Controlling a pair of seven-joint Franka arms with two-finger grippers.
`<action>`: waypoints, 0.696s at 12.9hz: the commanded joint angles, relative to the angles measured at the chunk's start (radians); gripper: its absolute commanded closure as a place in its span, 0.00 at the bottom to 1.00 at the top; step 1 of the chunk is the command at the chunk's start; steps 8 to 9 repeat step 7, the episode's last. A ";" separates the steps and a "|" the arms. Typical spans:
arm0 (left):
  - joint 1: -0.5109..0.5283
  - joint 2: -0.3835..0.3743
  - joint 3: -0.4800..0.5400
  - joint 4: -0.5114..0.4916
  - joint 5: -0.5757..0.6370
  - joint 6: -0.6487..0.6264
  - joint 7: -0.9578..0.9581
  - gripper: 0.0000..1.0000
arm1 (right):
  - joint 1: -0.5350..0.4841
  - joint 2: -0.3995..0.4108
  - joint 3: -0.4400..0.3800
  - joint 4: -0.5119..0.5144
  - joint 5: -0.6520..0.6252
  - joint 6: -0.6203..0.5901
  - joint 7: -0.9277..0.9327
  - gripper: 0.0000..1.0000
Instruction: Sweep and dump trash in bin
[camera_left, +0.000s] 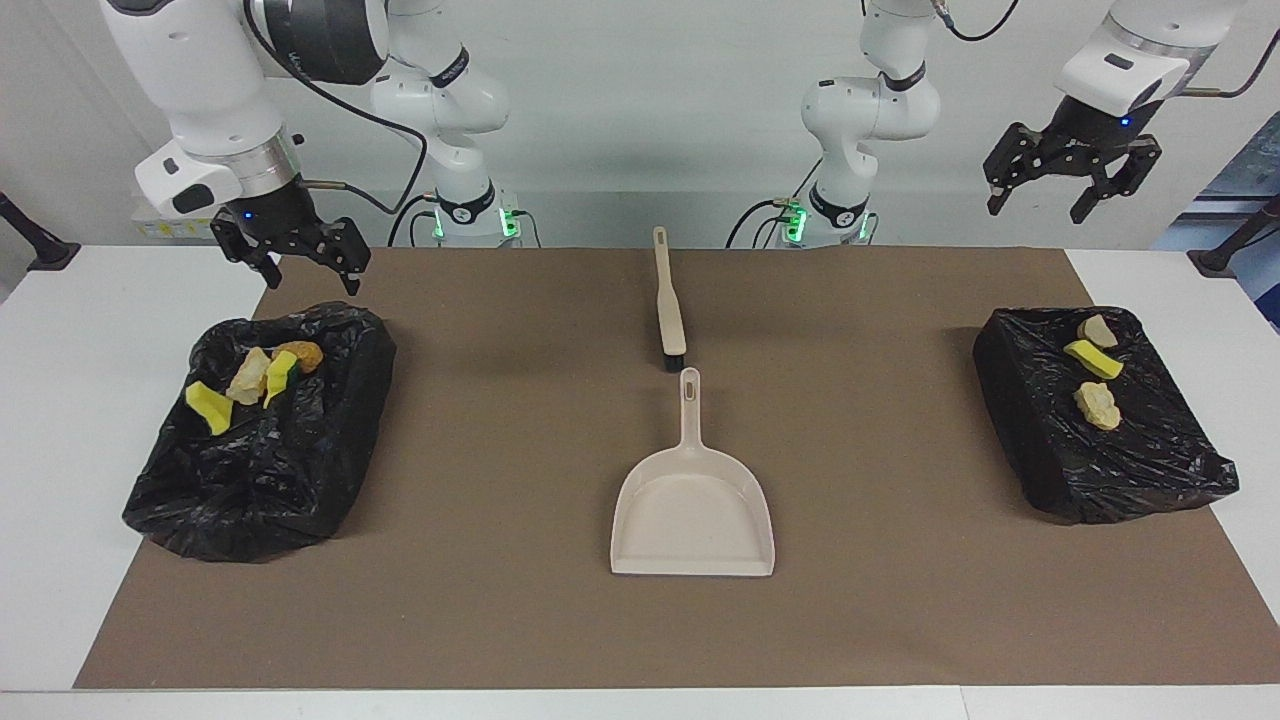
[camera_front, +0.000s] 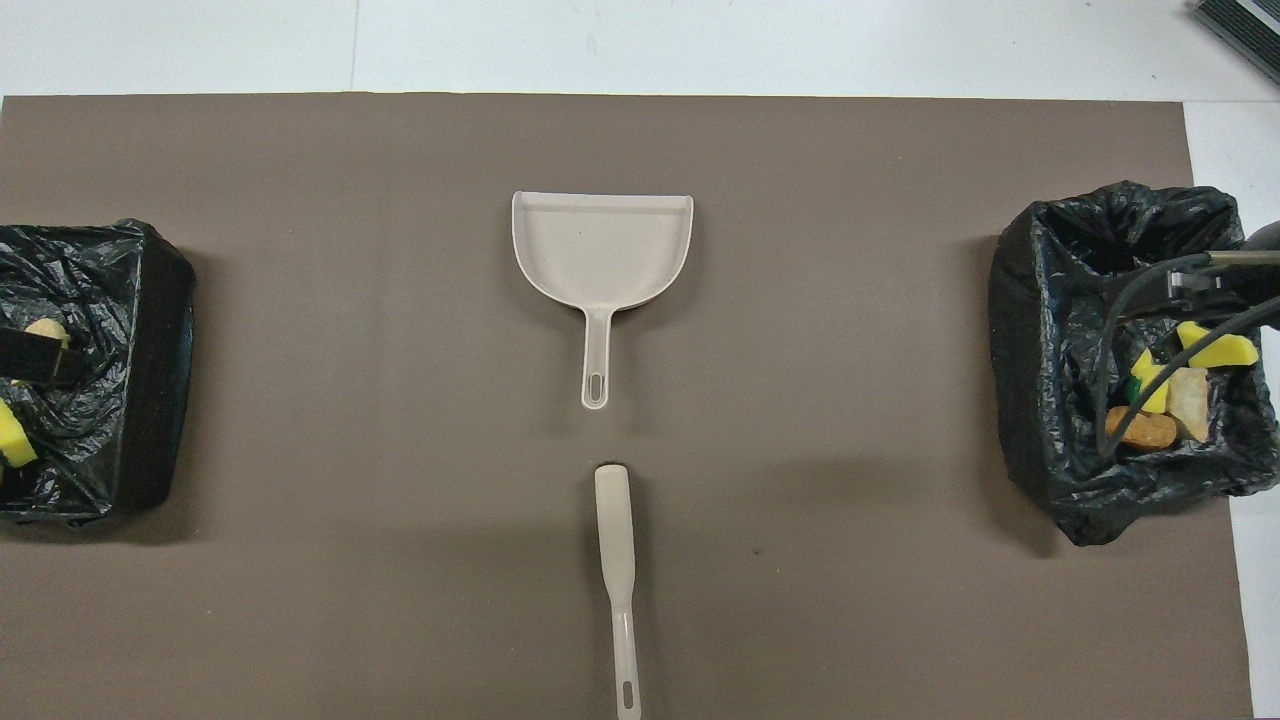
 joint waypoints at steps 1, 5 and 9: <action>0.012 -0.041 -0.006 -0.042 -0.003 -0.045 0.008 0.00 | -0.009 -0.004 0.001 -0.003 0.014 -0.007 -0.009 0.00; 0.019 -0.052 -0.006 -0.056 -0.003 -0.037 0.008 0.00 | -0.009 -0.005 0.001 -0.003 0.012 -0.007 -0.009 0.00; 0.019 -0.052 -0.006 -0.057 -0.003 -0.039 0.008 0.00 | -0.009 -0.005 0.001 -0.003 0.014 -0.007 -0.009 0.00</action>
